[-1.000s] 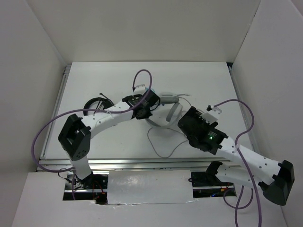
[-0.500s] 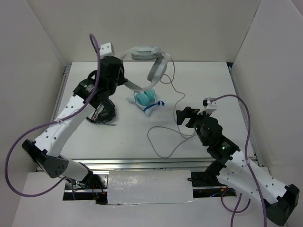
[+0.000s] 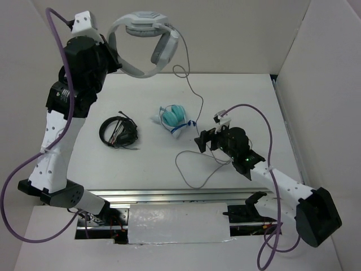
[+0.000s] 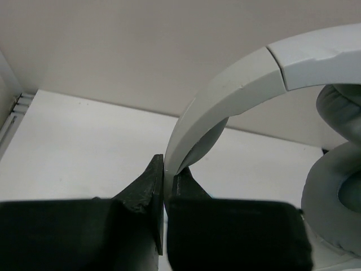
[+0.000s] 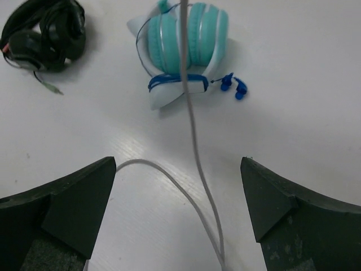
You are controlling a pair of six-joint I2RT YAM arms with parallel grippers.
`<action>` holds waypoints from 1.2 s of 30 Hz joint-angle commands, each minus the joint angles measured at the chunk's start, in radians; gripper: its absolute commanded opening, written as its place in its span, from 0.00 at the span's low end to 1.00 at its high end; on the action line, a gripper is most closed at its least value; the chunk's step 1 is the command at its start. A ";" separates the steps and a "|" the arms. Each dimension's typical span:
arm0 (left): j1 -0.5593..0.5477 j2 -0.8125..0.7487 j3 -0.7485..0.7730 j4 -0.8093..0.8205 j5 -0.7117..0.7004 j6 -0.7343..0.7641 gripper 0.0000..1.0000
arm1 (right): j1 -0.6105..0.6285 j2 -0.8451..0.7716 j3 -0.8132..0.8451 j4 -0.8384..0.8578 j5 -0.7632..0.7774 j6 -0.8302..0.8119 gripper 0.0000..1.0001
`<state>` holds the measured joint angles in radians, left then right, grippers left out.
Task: Wrap the headphones
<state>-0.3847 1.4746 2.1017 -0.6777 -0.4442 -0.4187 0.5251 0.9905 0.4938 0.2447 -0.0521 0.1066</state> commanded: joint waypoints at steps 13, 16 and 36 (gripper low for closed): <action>0.164 -0.005 0.182 0.118 0.150 -0.005 0.00 | -0.057 0.582 0.310 0.039 -0.207 -0.024 0.75; 0.213 -0.019 0.176 0.127 0.154 -0.006 0.00 | -0.054 0.597 0.292 -0.005 -0.188 -0.004 0.38; 0.745 -0.059 -0.002 0.069 0.326 -0.167 0.00 | -0.343 0.211 0.081 -0.048 -0.209 0.217 0.00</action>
<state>0.3073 1.4609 2.1143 -0.7094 -0.1791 -0.5056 0.1898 1.2366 0.5716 0.2230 -0.2359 0.3115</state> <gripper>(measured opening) 0.099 0.007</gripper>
